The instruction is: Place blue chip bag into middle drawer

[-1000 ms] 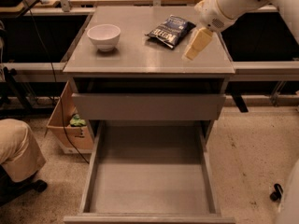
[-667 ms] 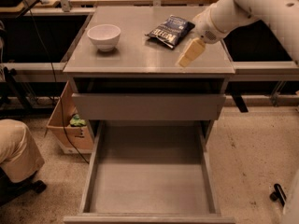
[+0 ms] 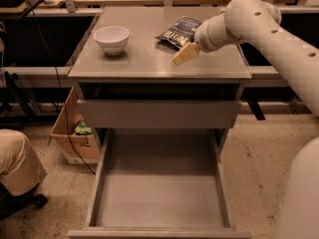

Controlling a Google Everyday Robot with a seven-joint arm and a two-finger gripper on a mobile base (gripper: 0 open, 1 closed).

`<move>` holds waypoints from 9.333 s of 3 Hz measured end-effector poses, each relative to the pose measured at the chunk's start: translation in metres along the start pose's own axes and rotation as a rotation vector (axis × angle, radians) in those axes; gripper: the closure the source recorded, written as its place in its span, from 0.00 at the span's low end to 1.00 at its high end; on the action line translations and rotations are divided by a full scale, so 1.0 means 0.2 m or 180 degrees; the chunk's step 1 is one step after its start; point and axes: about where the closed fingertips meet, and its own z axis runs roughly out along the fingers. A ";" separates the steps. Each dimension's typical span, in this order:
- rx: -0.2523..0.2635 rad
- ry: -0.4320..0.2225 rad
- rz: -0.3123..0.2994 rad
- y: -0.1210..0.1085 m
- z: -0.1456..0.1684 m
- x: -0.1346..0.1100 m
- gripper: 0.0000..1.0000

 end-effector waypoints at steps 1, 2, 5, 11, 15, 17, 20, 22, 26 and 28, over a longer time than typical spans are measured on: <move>0.0374 -0.0161 0.0168 -0.16 0.09 -0.04 0.00; 0.0628 -0.0275 0.0386 -0.30 0.19 -0.05 0.00; 0.0716 -0.0519 0.1014 -0.42 0.52 -0.01 0.23; -0.0322 -0.0983 0.0378 0.37 -0.36 -0.25 1.00; -0.0265 -0.0832 0.0561 0.47 -0.70 0.03 1.00; -0.0708 -0.0427 0.0234 0.69 -0.87 0.32 1.00; -0.0972 0.0620 0.0276 0.72 -0.64 1.01 1.00; -0.1307 0.0757 0.0228 0.97 -0.45 1.17 1.00; -0.2234 0.0563 0.0441 1.81 0.23 1.79 1.00; -0.2337 0.0257 0.0558 1.98 0.39 1.82 0.61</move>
Offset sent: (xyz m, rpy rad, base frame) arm 0.1078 -0.0309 0.0061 0.1698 -0.1782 -0.3055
